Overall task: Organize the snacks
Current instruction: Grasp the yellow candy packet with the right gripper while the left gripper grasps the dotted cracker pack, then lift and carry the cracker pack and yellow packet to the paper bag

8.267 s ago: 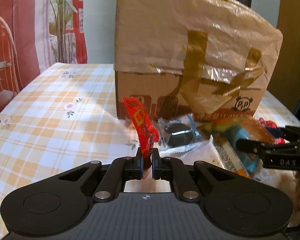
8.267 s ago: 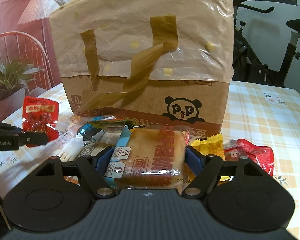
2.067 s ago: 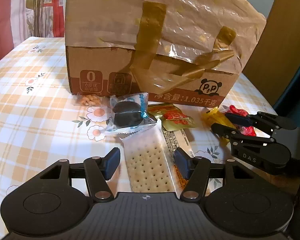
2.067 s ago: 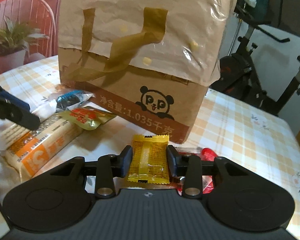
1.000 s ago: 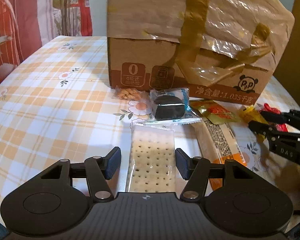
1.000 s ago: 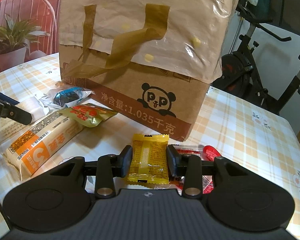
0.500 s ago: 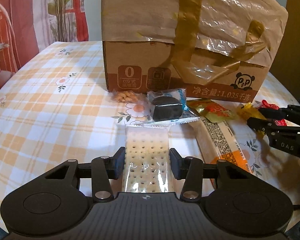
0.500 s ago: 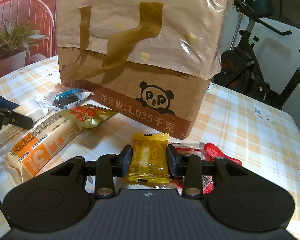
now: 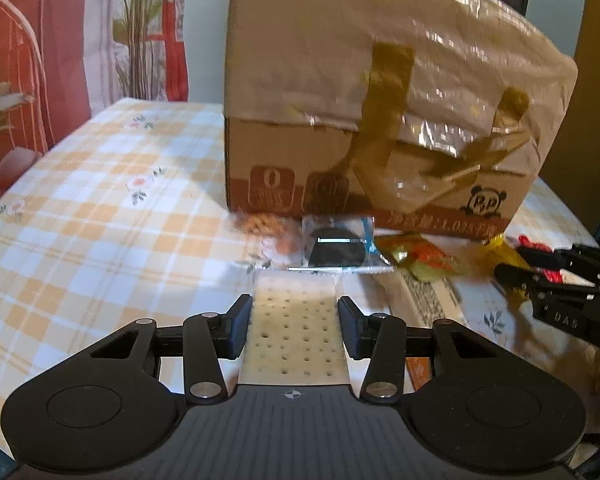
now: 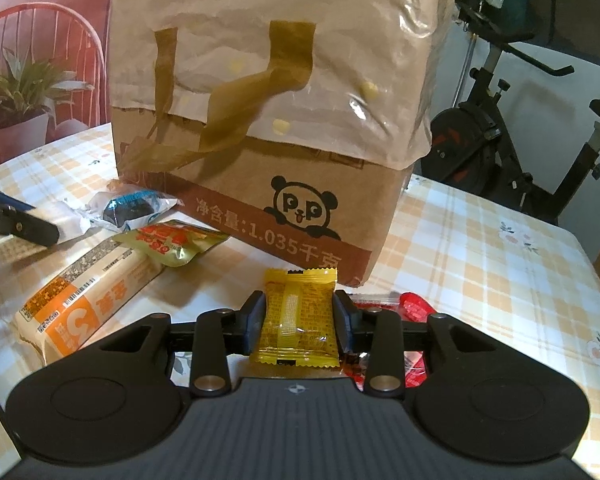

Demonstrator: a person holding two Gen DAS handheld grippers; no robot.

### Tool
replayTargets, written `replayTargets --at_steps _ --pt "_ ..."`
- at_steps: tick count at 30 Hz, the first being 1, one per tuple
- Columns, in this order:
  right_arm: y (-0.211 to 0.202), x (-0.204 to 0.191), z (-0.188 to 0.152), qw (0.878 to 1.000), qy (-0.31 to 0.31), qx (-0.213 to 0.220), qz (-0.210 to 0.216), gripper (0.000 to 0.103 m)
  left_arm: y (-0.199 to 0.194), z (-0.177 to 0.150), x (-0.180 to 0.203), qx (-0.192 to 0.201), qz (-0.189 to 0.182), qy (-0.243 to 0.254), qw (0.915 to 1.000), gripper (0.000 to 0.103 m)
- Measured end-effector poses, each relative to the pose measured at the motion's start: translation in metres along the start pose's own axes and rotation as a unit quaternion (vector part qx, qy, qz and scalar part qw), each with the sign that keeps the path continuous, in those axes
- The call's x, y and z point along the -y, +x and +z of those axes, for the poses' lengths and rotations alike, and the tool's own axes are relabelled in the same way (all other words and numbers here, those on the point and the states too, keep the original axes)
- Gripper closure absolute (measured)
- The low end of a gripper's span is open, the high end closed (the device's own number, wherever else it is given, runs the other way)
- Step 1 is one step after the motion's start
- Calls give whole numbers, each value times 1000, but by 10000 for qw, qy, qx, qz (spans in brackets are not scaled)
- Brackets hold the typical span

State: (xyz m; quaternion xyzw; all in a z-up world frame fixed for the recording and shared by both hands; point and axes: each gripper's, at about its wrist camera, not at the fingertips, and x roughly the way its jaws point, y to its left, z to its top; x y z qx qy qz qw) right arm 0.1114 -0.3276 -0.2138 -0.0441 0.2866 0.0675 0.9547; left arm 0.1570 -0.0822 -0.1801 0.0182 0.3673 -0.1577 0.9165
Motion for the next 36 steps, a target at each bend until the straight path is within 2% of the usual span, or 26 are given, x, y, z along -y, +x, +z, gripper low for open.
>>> replayTargets --at_steps 12,19,22,29,33,36 --pt "-9 1 -1 9997 65 220 -82 64 -32 14 2 576 -132 -32 9982 55" --pt "-29 -3 7 9993 15 360 -58 65 -55 36 7 1093 -230 233 9935 55" --pt "-47 -2 20 9975 174 678 68 65 -68 51 9 1327 -367 301 9900 55" --pt "-90 -8 70 9874 83 1542 344 65 -89 95 16 1875 -571 446 9796 55" --pt "-104 -6 105 9800 127 1932 461 65 -89 124 20 2031 -731 408 9756 55" --pt "-103 -2 131 9774 203 2048 477 65 -81 149 25 2013 -827 467 9749 55"
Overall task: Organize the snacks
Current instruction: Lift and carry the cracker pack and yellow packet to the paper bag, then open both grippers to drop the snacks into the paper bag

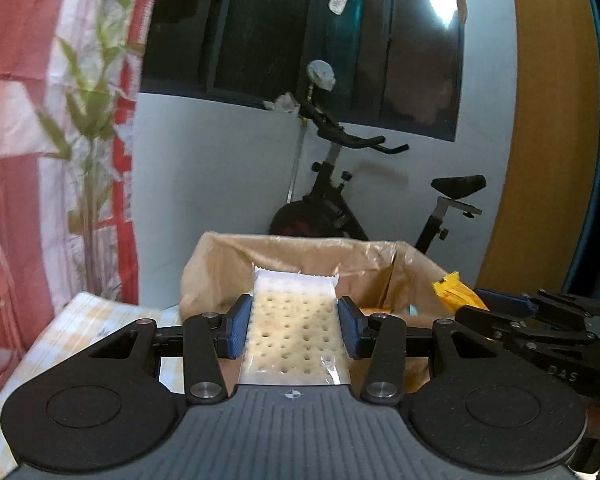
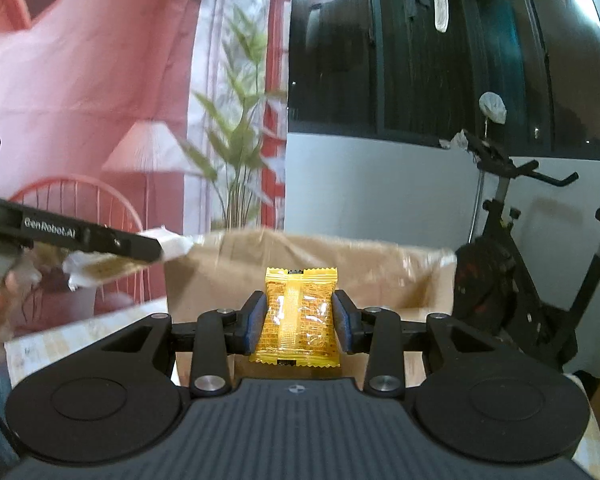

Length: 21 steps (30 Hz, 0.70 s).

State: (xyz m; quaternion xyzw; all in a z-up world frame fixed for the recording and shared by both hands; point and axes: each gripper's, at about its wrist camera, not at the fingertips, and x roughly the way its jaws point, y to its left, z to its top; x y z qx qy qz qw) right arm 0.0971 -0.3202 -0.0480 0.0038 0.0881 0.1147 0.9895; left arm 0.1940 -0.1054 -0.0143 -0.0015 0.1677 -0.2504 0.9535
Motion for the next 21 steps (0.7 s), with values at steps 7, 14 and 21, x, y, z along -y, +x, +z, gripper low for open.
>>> replayTargets --at_steps 7,14,21 --pt "59 17 33 9988 57 -384 -303 65 65 29 -7 -97 73 37 9999 55" --pt "106 34 31 9939 446 -901 -460 65 113 33 -16 -465 231 51 9986 55" --pt "128 37 24 9904 525 -1185 -486 62 123 27 -34 -704 230 -180 9971 46"
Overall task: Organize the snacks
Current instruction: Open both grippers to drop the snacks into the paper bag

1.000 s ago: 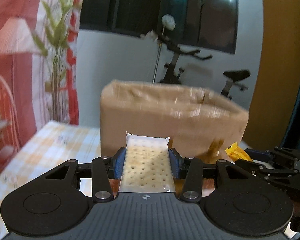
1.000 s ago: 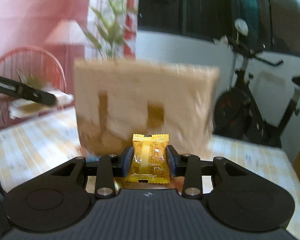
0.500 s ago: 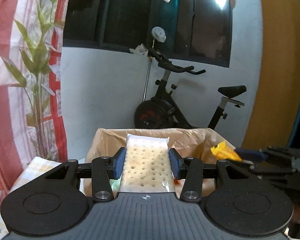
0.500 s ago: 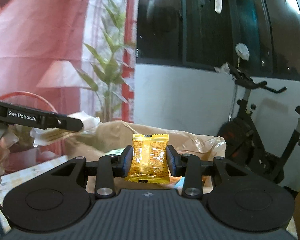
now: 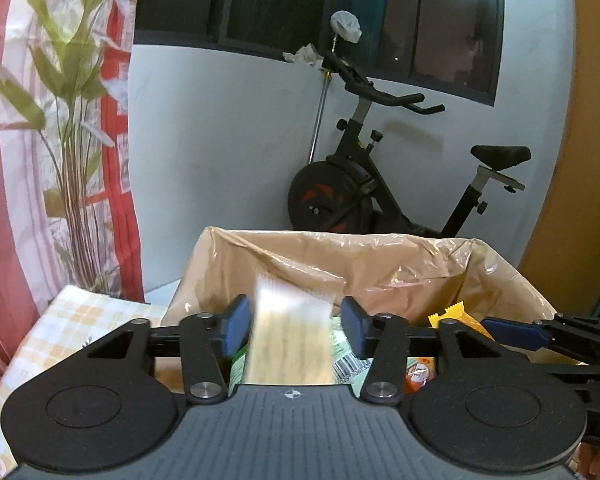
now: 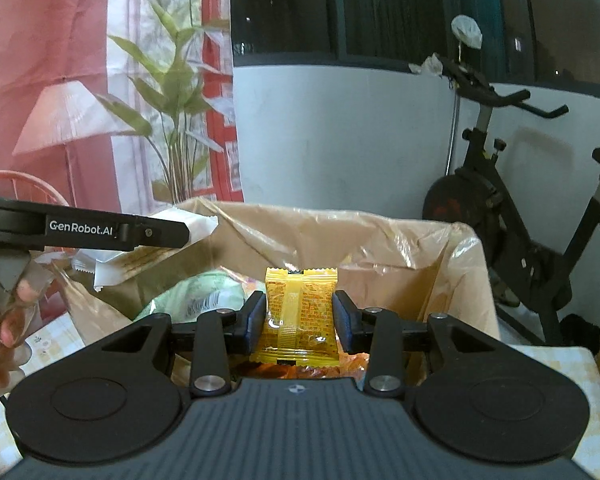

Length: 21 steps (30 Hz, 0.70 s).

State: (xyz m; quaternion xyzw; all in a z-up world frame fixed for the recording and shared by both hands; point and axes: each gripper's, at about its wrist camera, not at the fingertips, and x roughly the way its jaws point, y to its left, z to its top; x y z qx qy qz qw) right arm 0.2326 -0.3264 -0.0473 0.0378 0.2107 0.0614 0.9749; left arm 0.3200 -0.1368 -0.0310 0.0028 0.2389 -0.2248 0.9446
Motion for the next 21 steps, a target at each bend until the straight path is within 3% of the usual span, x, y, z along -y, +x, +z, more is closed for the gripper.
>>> replayTargets --at_steps 2,8,13,21 --pt "1 2 -1 10000 63 -39 13 62 -5 -1 -4 60 -30 -23 10000 41" --pt "-12 2 -2 10000 20 13 -85 53 -29 -5 -6 149 -14 39 9999 40" --pt "-29 -1 -4 9999 28 84 -143 53 -53 -12 -4 204 89 115 9997 34" --pt "-59 -8 -11 9994 80 293 -147 53 -91 -23 -7 218 253 127 9994 33"
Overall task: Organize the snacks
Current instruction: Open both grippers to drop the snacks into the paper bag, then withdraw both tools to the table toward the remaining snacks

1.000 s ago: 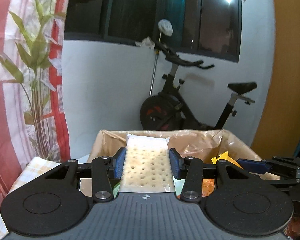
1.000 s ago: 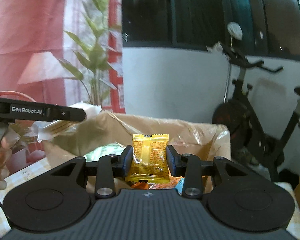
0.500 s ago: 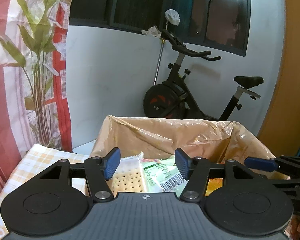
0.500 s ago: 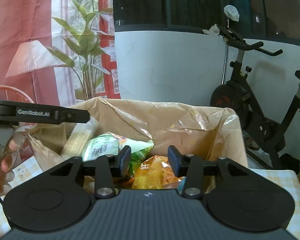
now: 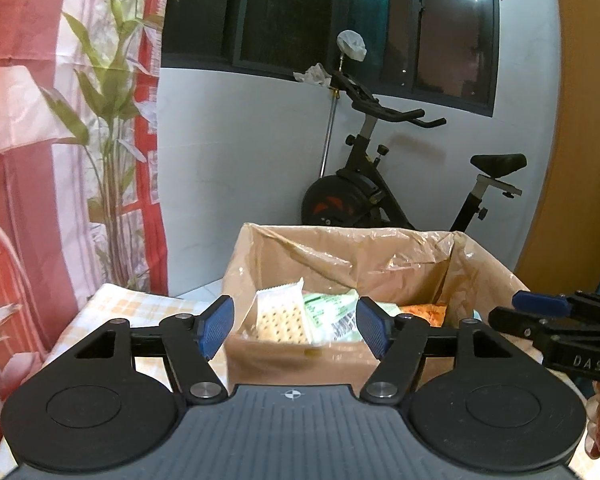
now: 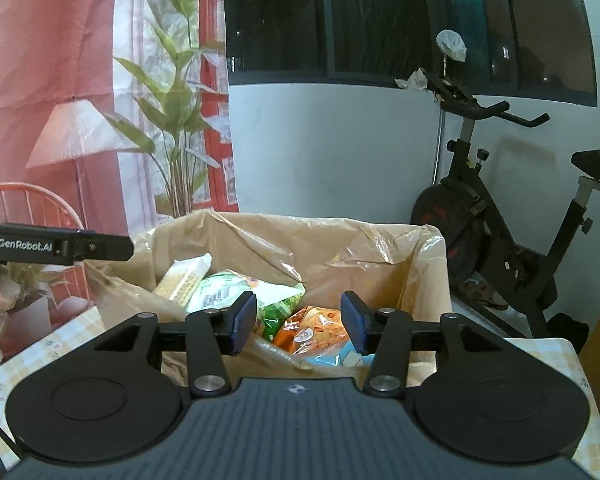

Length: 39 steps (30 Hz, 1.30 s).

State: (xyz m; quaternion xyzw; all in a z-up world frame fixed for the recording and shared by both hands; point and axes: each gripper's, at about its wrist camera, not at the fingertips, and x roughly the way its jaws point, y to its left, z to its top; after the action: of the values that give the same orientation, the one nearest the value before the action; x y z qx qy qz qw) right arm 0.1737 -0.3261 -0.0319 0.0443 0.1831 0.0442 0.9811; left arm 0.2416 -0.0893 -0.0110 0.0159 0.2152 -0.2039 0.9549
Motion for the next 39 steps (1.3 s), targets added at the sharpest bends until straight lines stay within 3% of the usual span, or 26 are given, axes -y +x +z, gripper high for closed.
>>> replayTargets --at_steps 17,25,35,39 --pt "-49 -7 -40 9990 -360 224 153 53 -48 -50 -4 109 218 -28 9997 32" --pt "-60 18 -66 9990 -339 264 103 53 -37 -76 -14 -87 295 -526 9981 32" --pt "-38 49 -124 9992 -38 -376 -152 53 -18 -112 -1 -456 351 -567 9967 32" --pt "-24 47 -149 9966 -233 -739 -291 53 -13 -125 2 -593 326 -661 9955 32"
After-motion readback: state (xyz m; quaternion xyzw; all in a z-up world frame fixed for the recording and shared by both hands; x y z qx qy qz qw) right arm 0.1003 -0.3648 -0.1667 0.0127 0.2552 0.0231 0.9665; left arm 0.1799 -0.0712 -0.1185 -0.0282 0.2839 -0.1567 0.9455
